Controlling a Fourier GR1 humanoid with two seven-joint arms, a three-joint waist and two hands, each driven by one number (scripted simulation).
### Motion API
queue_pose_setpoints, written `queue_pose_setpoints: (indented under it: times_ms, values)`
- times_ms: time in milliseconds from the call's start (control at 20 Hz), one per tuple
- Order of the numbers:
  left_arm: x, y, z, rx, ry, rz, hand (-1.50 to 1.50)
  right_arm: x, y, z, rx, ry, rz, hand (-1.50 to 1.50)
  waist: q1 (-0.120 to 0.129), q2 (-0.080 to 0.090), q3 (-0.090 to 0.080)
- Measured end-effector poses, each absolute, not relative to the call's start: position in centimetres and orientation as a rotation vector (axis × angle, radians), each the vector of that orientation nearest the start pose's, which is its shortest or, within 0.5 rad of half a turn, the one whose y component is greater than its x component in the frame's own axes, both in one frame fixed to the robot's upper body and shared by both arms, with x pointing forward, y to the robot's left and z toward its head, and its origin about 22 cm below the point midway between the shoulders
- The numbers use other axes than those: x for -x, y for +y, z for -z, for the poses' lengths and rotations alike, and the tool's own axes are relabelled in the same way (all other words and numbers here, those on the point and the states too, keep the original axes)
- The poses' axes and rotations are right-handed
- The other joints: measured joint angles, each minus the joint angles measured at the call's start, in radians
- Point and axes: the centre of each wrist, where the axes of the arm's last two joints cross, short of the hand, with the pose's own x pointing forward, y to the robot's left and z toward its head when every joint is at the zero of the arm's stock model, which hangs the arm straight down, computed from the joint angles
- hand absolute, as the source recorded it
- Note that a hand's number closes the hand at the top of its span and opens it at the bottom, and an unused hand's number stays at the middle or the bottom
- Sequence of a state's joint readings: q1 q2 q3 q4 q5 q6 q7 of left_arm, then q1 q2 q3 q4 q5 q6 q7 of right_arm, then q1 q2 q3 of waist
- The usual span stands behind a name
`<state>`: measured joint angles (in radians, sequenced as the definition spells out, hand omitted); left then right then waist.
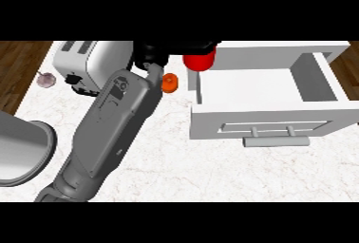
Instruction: Pick up the can, place it into the drawer and close the drawer
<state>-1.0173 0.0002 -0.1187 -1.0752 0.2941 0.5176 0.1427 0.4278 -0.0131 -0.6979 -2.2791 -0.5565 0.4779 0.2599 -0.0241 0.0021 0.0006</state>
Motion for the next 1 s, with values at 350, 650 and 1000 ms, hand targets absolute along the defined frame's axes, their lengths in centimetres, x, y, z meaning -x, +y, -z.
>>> queue_pose_setpoints:
  times_ms: [350,650,1000]
  values:
    - [-40.5,3.3,-20.3,0.192,-1.730,-0.086,1.50,-6.7,-36.4,-12.3,0.147,-1.793,0.126,-1.50,-0.007,0.001,0.000]
    - [-41.2,1.4,-20.8,0.183,-1.723,-0.071,1.50,-7.3,-36.2,-12.3,0.138,-1.795,0.128,-1.50,-0.018,0.004,0.000]
    - [-41.2,-0.9,-22.1,0.166,-1.698,-0.054,1.50,-8.2,-36.2,-12.3,0.140,-1.793,0.119,-1.50,-0.028,0.006,0.001]
